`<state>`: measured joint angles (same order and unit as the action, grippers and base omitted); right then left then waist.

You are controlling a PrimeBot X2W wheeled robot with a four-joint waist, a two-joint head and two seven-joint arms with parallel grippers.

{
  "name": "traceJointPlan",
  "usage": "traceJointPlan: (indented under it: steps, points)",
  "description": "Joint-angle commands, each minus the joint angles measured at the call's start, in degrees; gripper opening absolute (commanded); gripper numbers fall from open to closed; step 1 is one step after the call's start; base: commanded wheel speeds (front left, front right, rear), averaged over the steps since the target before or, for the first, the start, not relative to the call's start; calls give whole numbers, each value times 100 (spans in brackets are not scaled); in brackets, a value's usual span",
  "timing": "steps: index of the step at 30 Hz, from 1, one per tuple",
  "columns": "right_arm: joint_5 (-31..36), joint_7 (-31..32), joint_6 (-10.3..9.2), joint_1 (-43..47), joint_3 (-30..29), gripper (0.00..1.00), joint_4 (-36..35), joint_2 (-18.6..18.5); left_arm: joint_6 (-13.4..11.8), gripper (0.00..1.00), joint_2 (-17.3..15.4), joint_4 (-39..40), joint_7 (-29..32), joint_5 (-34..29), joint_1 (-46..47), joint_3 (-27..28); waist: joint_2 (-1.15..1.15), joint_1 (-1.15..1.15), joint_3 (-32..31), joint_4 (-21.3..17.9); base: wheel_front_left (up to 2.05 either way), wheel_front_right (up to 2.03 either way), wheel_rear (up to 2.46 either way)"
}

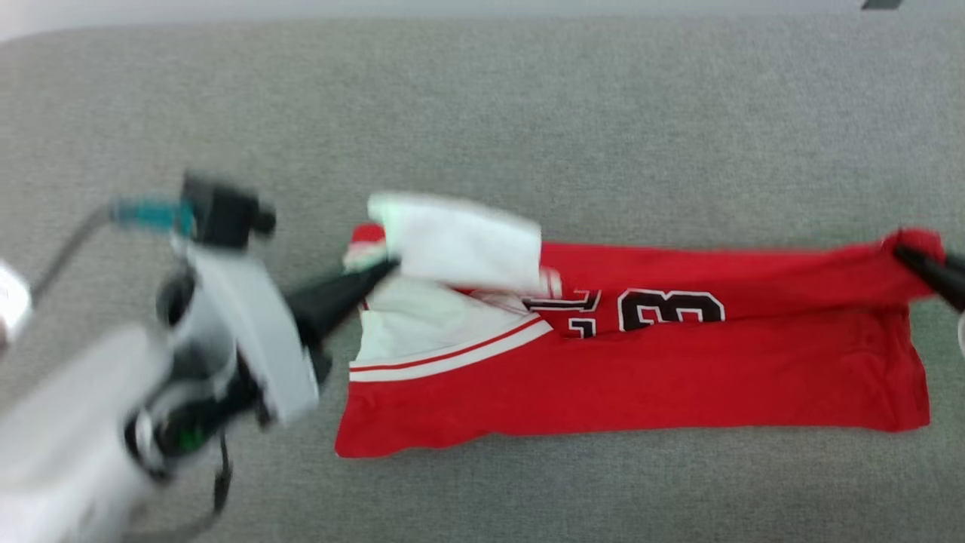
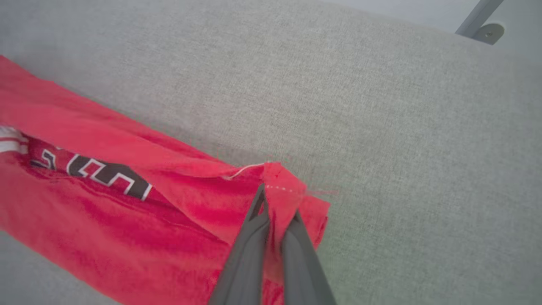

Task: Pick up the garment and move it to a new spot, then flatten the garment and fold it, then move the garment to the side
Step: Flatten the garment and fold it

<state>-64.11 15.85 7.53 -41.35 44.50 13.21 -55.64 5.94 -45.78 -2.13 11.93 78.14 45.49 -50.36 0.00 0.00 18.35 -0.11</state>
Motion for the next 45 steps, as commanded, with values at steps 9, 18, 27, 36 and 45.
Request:
traceJointPlan:
  steps: [9,18,27,36,45]
  points:
    - [-167,-556,-9,1374,-559,0,-215,-120,-137,0,-97,631,-686,307,-1435,-225,0,0,-24,139,0,0,0]
    - [487,-821,-9,1431,-712,0,360,469,62,0,577,-735,-907,14,-1261,-463,0,0,75,130,0,0,0]
    - [243,-941,-9,1611,-1042,100,208,573,102,100,759,-1137,-1688,-395,-1430,-454,0,0,-98,83,0,0,0]
    - [-556,-750,-9,2372,-1696,100,323,236,-225,100,1130,-1034,-2615,-646,-1991,-148,0,0,-393,442,0,0,0]
    - [-1234,27,-8,2709,-1998,100,1045,377,-309,100,2049,-1246,-2704,-2146,-2713,1269,0,0,-567,1067,0,0,0]
